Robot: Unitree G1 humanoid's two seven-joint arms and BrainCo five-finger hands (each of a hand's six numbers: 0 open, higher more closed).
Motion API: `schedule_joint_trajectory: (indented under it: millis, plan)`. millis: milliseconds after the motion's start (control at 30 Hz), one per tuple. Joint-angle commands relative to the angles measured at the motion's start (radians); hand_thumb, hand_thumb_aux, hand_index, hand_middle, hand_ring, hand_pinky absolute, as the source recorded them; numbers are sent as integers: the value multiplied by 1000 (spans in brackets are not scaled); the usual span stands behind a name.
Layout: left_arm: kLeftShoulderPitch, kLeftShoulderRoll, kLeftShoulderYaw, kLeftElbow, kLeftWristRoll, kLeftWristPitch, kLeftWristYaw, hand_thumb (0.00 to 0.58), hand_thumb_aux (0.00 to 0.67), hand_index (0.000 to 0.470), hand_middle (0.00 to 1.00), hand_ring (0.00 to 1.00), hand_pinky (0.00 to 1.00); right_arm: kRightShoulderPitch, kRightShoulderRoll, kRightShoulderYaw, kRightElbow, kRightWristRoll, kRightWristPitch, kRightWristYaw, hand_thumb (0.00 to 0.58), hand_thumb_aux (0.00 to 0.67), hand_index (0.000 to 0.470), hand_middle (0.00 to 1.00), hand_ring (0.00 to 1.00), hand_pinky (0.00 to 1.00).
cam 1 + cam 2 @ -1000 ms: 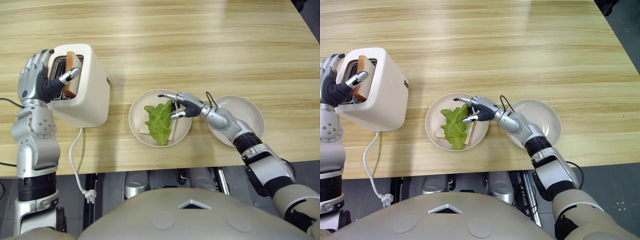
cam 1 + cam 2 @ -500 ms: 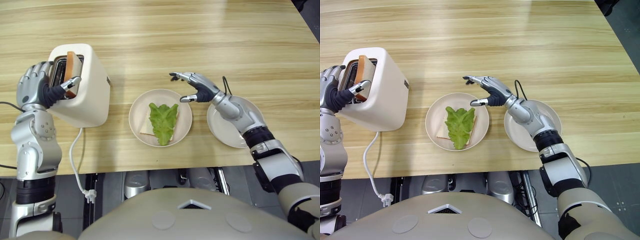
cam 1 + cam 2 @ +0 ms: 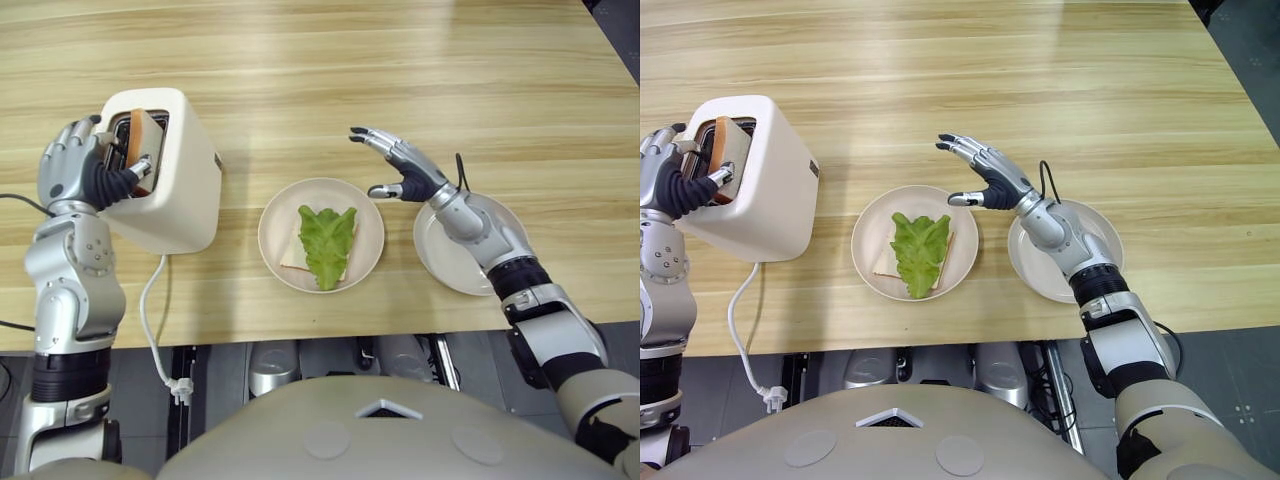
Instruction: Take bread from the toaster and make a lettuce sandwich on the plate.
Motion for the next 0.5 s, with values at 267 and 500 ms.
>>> schedule_joint_trajectory:
  millis: [267,500]
  plan:
    - [3,-7,-48,72,-33,-26,-33,580,670,460,0,0,0,12,1,-36,-7,13,11,-38,0,0,0,0,0,0]
    - [-5,-9,-43,67,-44,-31,-29,580,670,460,0,0,0,17,14,-34,-6,11,17,-56,0,0,0,0,0,0]
